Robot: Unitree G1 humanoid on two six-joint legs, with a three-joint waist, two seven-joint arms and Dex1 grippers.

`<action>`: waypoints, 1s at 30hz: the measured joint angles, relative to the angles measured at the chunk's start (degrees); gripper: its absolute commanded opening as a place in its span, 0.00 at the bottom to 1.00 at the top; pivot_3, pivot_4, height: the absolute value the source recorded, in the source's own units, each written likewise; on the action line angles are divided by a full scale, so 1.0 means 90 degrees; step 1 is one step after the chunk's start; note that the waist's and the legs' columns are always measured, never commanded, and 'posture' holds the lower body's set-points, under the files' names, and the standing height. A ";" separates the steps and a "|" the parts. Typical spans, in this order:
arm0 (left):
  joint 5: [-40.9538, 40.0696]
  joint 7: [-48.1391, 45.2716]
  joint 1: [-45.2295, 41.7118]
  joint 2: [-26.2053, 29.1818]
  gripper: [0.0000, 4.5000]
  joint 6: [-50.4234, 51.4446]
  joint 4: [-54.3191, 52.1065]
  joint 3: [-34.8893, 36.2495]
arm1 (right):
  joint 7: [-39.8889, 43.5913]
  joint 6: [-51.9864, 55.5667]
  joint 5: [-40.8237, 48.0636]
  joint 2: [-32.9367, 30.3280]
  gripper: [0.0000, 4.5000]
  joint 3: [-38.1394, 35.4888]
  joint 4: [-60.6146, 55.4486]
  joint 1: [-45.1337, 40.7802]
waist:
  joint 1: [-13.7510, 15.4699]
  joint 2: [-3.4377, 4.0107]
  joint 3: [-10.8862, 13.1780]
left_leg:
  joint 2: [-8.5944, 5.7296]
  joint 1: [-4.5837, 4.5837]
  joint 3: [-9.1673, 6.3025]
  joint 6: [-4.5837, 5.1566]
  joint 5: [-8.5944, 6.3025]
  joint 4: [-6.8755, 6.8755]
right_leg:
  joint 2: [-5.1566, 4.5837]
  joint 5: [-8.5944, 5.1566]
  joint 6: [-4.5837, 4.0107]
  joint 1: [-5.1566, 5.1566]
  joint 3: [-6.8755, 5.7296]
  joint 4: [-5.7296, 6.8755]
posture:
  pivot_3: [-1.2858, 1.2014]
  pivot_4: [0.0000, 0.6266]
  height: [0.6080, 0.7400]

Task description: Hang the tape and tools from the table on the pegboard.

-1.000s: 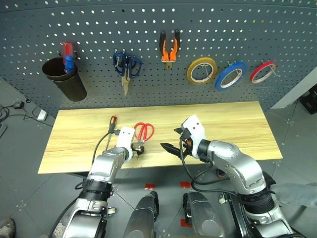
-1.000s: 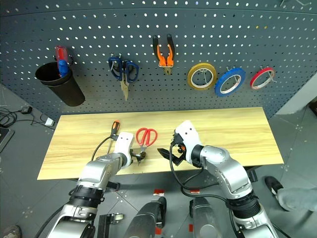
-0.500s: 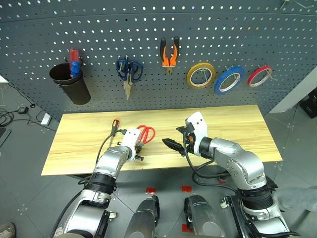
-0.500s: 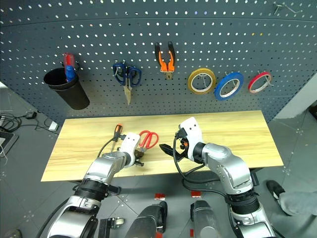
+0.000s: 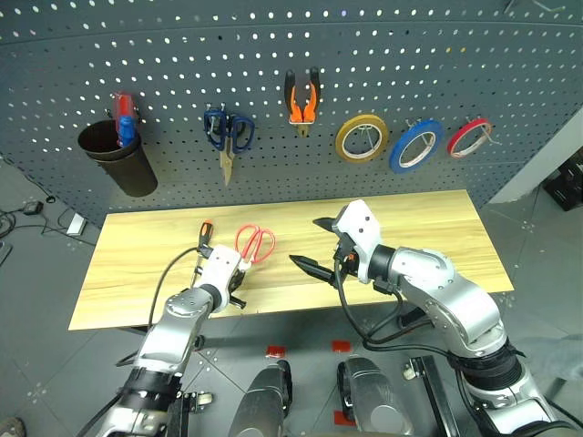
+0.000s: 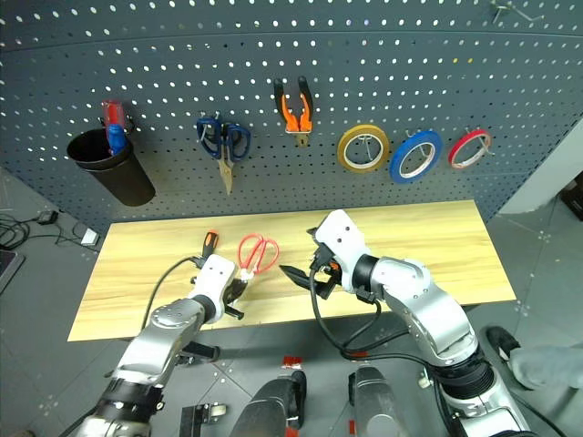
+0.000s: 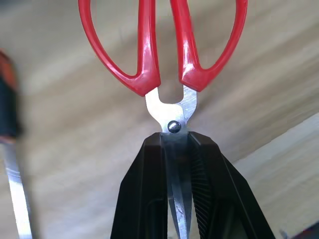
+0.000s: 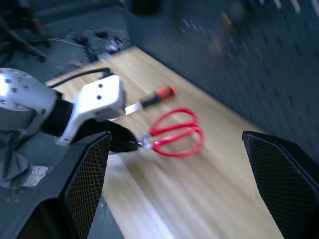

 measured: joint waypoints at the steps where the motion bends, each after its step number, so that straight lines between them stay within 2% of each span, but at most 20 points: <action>1: 0.0044 0.0053 0.0161 0.0026 0.07 -0.0179 -0.0287 0.0040 | 0.0077 -0.0056 0.0025 -0.0004 1.00 0.0038 -0.0146 -0.0004 | 0.0006 0.0000 0.0000 | 0.0000 0.0000 -0.0001 0.0001 -0.0001 0.0001 | 0.0000 0.0000 0.0000 0.0005 -0.0002 -0.0013 | 0.42 0.36 1.00; 4: 0.0100 0.0223 0.0602 0.0021 0.07 -0.0626 -0.1075 0.0249 | 0.0248 -0.0194 0.0041 -0.0133 1.00 0.0104 -0.0344 -0.0018 | 0.0019 0.0000 0.0000 | 0.0000 0.0001 -0.0003 0.0012 -0.0006 0.0003 | 0.0000 0.0005 0.0007 0.0005 -0.0004 -0.0046 | 0.42 0.36 1.00; 7: 0.0316 0.0428 0.0643 0.0049 0.07 -0.1067 -0.1558 0.0477 | 0.0340 -0.0304 0.0014 -0.0240 1.00 0.0105 -0.0330 -0.0050 | 0.0039 0.0000 0.0000 | 0.0000 0.0001 -0.0004 0.0016 -0.0008 0.0007 | 0.0002 0.0012 0.0010 0.0004 -0.0006 -0.0059 | 0.42 0.35 1.00; 14: 0.0604 0.0643 -0.0305 0.0214 0.07 -0.1823 -0.1716 0.0834 | 0.0304 -0.0640 -0.0065 -0.0170 1.00 0.0102 -0.0020 -0.0365 | 0.0088 -0.0001 -0.0001 | -0.0002 0.0000 0.0002 0.0019 -0.0009 0.0010 | 0.0003 0.0018 0.0016 0.0015 -0.0004 -0.0059 | 0.42 0.35 1.00; 20: 0.0769 0.0622 -0.1008 0.0288 0.07 -0.1859 -0.0841 0.0826 | 0.0212 -0.0821 -0.0246 0.0026 1.00 0.0103 0.0332 -0.0567 | 0.0071 -0.0001 -0.0001 | -0.0001 -0.0002 0.0004 0.0021 -0.0010 0.0007 | 0.0007 0.0022 0.0013 0.0017 -0.0003 -0.0049 | 0.42 0.35 1.00; 30: 0.1029 0.0399 -0.2147 0.0349 0.07 -0.1939 0.0626 0.0383 | 0.0001 -0.1070 -0.0263 0.0666 1.00 -0.0046 0.0989 -0.1531 | -0.0011 -0.0001 -0.0001 | -0.0003 -0.0003 0.0004 0.0016 -0.0008 0.0013 | 0.0008 0.0029 0.0014 0.0015 0.0003 -0.0049 | 0.42 0.35 1.00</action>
